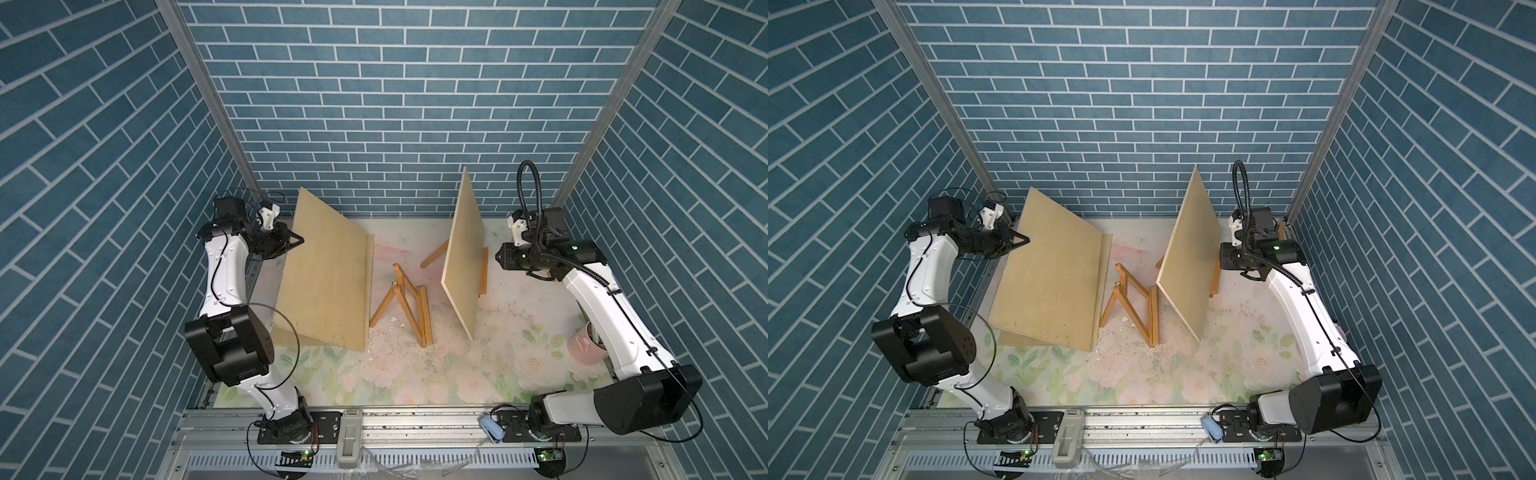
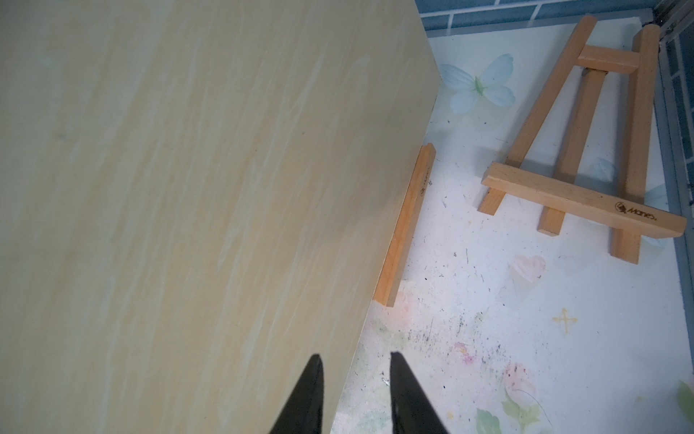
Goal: Disassemble the easel
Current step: Place the drawing board on the drawing board.
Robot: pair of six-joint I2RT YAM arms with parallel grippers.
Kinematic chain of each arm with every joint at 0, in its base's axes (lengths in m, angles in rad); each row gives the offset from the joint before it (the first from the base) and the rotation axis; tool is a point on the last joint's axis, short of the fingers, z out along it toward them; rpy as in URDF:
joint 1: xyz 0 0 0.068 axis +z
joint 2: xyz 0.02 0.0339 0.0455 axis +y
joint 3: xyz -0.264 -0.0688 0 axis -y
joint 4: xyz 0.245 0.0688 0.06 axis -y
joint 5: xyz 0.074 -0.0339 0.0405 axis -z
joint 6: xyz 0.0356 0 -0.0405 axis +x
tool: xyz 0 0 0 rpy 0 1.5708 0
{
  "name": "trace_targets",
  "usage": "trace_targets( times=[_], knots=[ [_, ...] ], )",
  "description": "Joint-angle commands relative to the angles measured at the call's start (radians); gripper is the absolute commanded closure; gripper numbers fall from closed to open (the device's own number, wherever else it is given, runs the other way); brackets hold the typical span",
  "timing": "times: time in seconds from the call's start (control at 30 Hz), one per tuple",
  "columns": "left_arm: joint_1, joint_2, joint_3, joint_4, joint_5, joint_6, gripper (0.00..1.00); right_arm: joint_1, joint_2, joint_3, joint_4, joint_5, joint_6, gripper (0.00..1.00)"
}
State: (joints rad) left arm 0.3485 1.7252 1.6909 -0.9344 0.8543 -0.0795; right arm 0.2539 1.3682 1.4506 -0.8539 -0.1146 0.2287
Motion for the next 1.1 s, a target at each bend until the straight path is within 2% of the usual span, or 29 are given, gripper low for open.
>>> trace_targets(
  times=[0.0,0.17,0.53,0.77,0.97,1.07],
  knots=[
    [0.039,0.023,0.03,0.078,0.235,0.029,1.0,0.012,-0.029,0.035,-0.035,0.021,0.039,0.68],
    [0.081,0.086,0.039,0.075,0.278,0.054,1.0,0.021,-0.038,0.031,-0.048,0.066,0.05,0.68],
    [0.107,0.169,-0.03,0.164,0.349,0.056,1.0,0.045,-0.026,0.039,-0.068,0.103,0.08,0.69],
    [0.137,0.235,-0.055,0.184,0.356,0.065,1.0,0.065,-0.011,0.059,-0.083,0.129,0.092,0.69],
    [0.168,0.299,-0.063,0.169,0.366,0.091,1.0,0.08,0.005,0.084,-0.1,0.149,0.097,0.69],
    [0.183,0.346,-0.04,0.108,0.377,0.136,0.98,0.086,0.012,0.091,-0.104,0.157,0.102,0.69]
  ],
)
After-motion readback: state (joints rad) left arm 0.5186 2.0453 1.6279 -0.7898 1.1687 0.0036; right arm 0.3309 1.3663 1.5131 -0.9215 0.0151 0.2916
